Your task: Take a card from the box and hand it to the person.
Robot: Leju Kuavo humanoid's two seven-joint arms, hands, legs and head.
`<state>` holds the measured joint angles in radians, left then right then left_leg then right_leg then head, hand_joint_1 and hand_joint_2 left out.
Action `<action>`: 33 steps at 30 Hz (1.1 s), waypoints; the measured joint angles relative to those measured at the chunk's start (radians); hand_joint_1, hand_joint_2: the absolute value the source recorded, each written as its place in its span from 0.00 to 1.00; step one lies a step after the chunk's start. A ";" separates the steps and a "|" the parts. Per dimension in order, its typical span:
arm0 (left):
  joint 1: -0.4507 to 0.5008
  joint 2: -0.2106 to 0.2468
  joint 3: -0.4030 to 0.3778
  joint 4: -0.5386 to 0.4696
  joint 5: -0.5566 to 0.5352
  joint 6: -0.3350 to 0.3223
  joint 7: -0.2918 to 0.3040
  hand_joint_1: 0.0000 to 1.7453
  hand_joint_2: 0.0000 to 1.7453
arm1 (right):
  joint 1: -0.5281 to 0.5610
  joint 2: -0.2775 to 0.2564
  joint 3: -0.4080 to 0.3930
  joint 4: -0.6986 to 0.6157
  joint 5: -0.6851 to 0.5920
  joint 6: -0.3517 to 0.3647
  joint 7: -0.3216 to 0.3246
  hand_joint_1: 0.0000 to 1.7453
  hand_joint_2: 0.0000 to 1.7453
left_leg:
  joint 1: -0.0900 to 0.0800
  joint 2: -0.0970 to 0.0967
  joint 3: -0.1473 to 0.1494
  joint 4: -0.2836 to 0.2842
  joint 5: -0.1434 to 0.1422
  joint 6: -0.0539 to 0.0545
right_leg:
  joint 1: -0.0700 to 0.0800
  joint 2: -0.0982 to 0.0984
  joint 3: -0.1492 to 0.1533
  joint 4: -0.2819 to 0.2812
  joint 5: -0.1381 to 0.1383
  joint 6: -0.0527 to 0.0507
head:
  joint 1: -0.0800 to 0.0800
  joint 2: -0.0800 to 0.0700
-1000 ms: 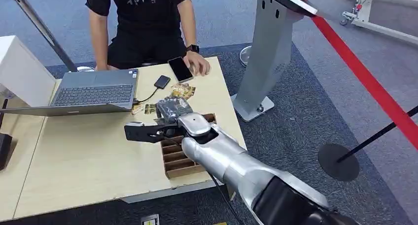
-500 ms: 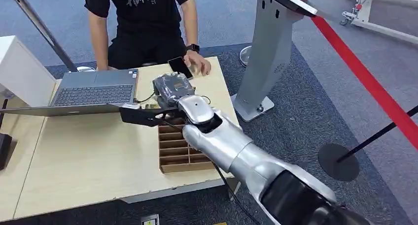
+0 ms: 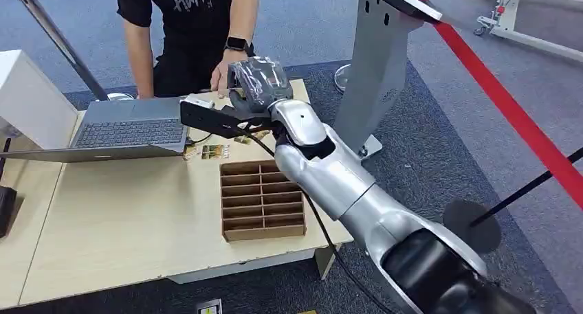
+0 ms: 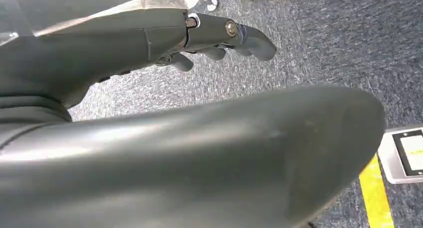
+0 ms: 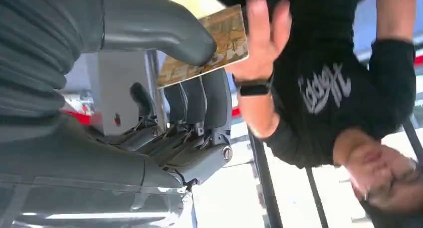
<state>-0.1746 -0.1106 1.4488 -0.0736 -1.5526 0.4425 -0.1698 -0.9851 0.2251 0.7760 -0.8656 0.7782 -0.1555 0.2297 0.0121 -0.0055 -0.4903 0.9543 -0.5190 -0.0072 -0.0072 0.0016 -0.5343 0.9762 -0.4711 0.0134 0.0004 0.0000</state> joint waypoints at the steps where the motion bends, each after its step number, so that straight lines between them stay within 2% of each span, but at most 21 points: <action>1: 0.000 0.000 0.000 0.000 0.000 0.000 0.000 0.00 0.00 | -0.002 -0.001 -0.003 0.005 0.009 -0.018 -0.008 0.72 1.00 | 0.000 0.000 0.000 0.000 0.000 0.000 | 0.000 0.000 0.000 0.000 0.000 0.000 | 0.000 0.000; 6: -0.001 0.000 -0.002 0.000 0.000 0.001 0.001 0.00 0.00 | -0.025 0.000 -0.014 0.055 0.036 -0.072 -0.030 0.71 1.00 | 0.000 0.000 -0.001 0.000 0.000 0.000 | 0.000 0.000 0.000 0.000 0.000 0.000 | 0.000 0.000; 9: -0.001 0.000 -0.002 0.000 0.000 0.003 0.002 0.00 0.00 | -0.033 0.000 -0.017 0.094 0.045 -0.095 -0.045 0.61 1.00 | 0.000 0.000 -0.001 0.000 0.000 0.000 | 0.000 0.000 0.000 0.000 0.000 0.000 | 0.000 0.000; 10: -0.001 0.000 -0.002 0.000 0.000 0.004 0.001 0.00 0.00 | -0.034 0.003 -0.017 0.109 0.045 -0.094 -0.047 0.56 1.00 | 0.000 0.000 -0.001 0.000 0.000 0.000 | 0.000 0.000 0.000 0.000 0.000 0.000 | 0.000 0.000; 11: -0.001 0.000 -0.002 0.000 0.000 0.004 0.001 0.00 0.00 | -0.034 0.005 -0.017 0.122 0.045 -0.094 -0.052 0.44 1.00 | 0.000 0.000 -0.001 0.000 0.000 0.000 | 0.000 0.000 0.000 0.000 0.000 0.000 | 0.000 0.000; 12: -0.001 0.000 -0.002 0.000 0.000 0.004 0.001 0.00 0.00 | -0.035 0.008 -0.018 0.137 0.045 -0.090 -0.055 0.44 1.00 | 0.000 0.000 -0.001 0.000 0.000 0.000 | 0.000 0.000 0.000 0.000 0.000 0.000 | 0.000 0.000; 13: -0.001 0.000 -0.002 0.000 0.000 0.004 0.001 0.00 0.00 | -0.035 0.010 -0.018 0.150 0.045 -0.082 -0.061 0.40 1.00 | 0.000 0.000 -0.001 0.000 0.000 0.000 | 0.000 0.000 0.000 0.000 0.000 0.000 | 0.000 0.000; 14: -0.001 0.000 -0.002 0.000 0.000 0.004 0.001 0.00 0.00 | -0.035 0.011 -0.018 0.161 0.041 -0.072 -0.066 0.18 1.00 | 0.000 0.000 -0.001 0.000 0.000 0.000 | 0.000 0.000 0.000 0.000 0.000 0.000 | 0.000 0.000; 16: -0.001 0.000 -0.002 0.000 0.000 0.004 0.001 0.00 0.00 | -0.035 0.017 -0.018 0.180 0.038 -0.053 -0.076 0.04 1.00 | 0.000 0.000 -0.001 0.000 0.000 0.000 | 0.000 0.000 0.000 0.000 0.000 0.000 | 0.000 0.000; 17: -0.001 0.000 -0.002 -0.001 0.000 0.004 0.002 0.00 0.00 | -0.035 0.020 -0.017 0.189 0.034 -0.047 -0.080 0.00 1.00 | 0.000 0.000 -0.001 0.000 0.000 0.000 | 0.000 0.000 0.000 0.000 0.000 0.000 | 0.000 0.000; 26: -0.001 0.000 -0.002 -0.001 0.000 0.004 0.006 0.00 0.00 | -0.031 0.052 -0.013 0.231 0.027 -0.004 -0.096 0.00 1.00 | 0.000 0.000 -0.001 0.000 0.000 0.000 | 0.000 0.000 0.000 0.000 0.000 0.000 | 0.000 0.000; 33: 0.000 0.000 -0.002 -0.002 0.000 -0.002 0.005 0.00 0.00 | -0.027 0.057 -0.013 0.231 -0.001 -0.029 -0.116 0.00 1.00 | 0.000 0.000 0.000 0.000 0.000 0.000 | 0.000 0.000 0.000 0.000 0.000 0.000 | 0.000 0.000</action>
<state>-0.1749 -0.1110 1.4466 -0.0759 -1.5526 0.4402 -0.1648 -1.0124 0.2823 0.7630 -0.6347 0.7774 -0.1846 0.1137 0.0121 -0.0056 -0.4906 0.9543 -0.5190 -0.0071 -0.0071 0.0016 -0.5347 0.9762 -0.4712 0.0134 0.0000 0.0000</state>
